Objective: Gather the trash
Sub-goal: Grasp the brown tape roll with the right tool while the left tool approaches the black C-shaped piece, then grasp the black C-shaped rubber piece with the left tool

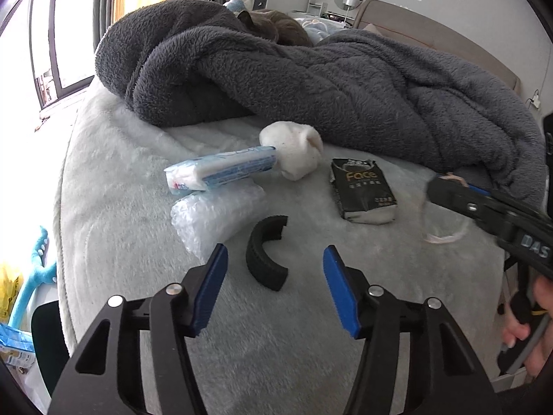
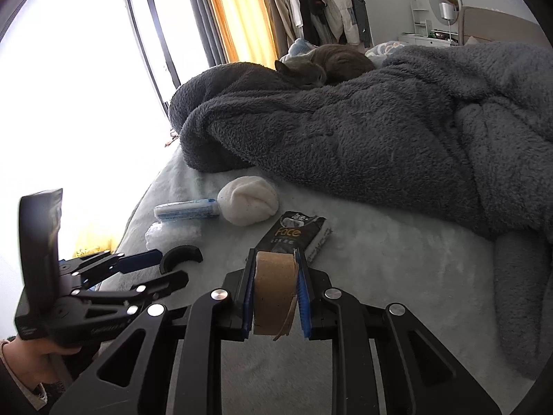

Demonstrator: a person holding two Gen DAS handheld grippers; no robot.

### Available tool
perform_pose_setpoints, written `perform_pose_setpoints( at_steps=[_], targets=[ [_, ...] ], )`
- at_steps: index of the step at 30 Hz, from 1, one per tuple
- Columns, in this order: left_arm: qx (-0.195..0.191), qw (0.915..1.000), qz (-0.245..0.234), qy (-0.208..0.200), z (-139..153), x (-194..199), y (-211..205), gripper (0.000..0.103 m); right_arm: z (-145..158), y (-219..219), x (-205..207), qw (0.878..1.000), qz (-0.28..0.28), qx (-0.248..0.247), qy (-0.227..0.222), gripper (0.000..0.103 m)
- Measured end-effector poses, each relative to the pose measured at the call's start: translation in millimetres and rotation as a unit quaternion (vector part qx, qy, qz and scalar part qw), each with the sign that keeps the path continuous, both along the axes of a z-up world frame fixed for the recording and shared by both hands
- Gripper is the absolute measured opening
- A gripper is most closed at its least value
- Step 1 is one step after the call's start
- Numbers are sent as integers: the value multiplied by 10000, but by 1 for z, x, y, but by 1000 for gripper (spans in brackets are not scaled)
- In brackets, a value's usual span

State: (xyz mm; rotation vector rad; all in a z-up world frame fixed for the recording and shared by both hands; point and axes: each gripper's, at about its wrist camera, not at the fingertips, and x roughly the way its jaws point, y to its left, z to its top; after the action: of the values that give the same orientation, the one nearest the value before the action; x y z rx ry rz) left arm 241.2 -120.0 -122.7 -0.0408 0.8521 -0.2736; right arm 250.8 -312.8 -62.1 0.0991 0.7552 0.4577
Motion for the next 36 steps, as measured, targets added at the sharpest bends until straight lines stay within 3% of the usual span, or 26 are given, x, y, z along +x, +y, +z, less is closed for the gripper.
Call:
perform_pose_setpoints(
  at_steps=[14,21,36],
  targets=[
    [31,10000,18,78,-8,17,-15,44,-3,-31,-10,9999,-23,98,99,21],
    [101,9998,11,167,-12,23,-21,22,-4,-37,-12,9998,-29,132,116,21],
    [-122,9991,-393,118,-2,7,-20,19,6,-15,-9,9999,41,100,36,21]
  ],
)
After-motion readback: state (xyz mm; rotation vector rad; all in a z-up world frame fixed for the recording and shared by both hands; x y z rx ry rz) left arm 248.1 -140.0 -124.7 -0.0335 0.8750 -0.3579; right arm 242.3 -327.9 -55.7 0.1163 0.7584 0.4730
